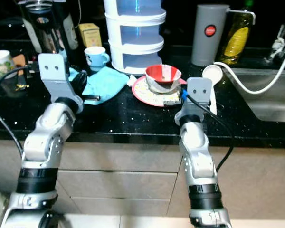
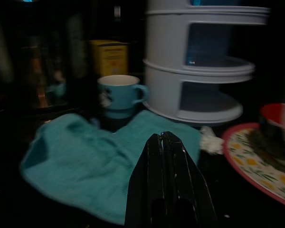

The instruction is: Kitchen organization

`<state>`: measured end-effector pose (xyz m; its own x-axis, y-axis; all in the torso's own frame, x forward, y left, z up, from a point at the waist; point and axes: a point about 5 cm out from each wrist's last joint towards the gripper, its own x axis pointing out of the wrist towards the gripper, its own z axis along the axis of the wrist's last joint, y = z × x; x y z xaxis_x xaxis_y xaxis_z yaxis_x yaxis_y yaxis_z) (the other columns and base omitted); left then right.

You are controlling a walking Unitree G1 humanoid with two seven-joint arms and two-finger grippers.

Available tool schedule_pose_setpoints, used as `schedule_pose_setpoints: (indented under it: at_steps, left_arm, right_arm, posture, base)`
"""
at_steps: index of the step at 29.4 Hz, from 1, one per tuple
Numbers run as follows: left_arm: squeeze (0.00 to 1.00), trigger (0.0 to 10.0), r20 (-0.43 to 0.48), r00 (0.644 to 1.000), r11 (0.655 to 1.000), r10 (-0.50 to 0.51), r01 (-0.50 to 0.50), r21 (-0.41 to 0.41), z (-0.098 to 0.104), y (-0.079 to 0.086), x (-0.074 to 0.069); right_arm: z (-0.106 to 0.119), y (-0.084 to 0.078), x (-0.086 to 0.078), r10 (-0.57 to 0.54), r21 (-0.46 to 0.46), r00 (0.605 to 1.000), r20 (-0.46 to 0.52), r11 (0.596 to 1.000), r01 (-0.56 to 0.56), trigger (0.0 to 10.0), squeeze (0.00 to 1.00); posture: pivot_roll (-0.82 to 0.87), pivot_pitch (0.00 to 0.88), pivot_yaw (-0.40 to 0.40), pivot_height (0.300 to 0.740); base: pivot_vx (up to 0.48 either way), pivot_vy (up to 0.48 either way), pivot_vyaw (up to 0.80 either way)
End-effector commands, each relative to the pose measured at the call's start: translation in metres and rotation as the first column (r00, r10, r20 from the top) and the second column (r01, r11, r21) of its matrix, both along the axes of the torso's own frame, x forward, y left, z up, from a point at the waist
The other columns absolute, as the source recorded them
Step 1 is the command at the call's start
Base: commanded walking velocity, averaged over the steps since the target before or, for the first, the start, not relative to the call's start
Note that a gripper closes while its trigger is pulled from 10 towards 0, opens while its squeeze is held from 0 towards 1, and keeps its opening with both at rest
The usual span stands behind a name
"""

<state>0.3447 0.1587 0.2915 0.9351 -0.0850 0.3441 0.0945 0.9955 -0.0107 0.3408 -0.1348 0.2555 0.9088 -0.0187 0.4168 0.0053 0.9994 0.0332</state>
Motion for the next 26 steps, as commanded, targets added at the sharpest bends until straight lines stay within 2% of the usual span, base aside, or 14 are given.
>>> schedule_pose_setpoints:
  at_steps: [1,19,23,26]
  left_arm:
    - [0.0,10.0,-0.007,1.0,1.0,-0.004,0.004,0.007,-0.002,-0.001,0.0]
    - [0.0,10.0,-0.004,1.0,1.0,-0.01,0.01,-0.009,-0.001,-0.002,-0.001]
    - [0.0,10.0,-0.036,0.999,0.999,-0.023,0.025,0.035,-0.005,-0.003,0.0]
    - [0.0,10.0,-0.112,0.993,0.997,-0.026,0.033,0.064,-0.014,0.003,0.005]
  right_arm:
    - [-0.003,-0.003,0.0,-0.009,0.005,1.0,-0.011,1.0,0.009,10.0,0.0]
    - [-0.004,-0.004,0.0,-0.011,0.005,1.0,-0.013,1.0,0.011,10.0,0.0]
    - [-0.005,-0.004,0.0,-0.013,0.004,1.0,-0.017,1.0,0.013,10.0,0.0]
    - [-0.01,-0.007,0.0,-0.022,-0.002,0.999,-0.045,1.0,0.021,10.0,0.0]
  posture:
    - [-0.03,0.087,0.012,0.74]
    - [-0.03,0.089,0.014,0.74]
    - [-0.03,0.09,0.014,0.74]
    - [-0.04,0.095,0.015,0.74]
  base:
    - [0.0,0.0,0.0]
    - [0.0,0.0,0.0]
    - [0.0,0.0,0.0]
    - [0.0,0.0,0.0]
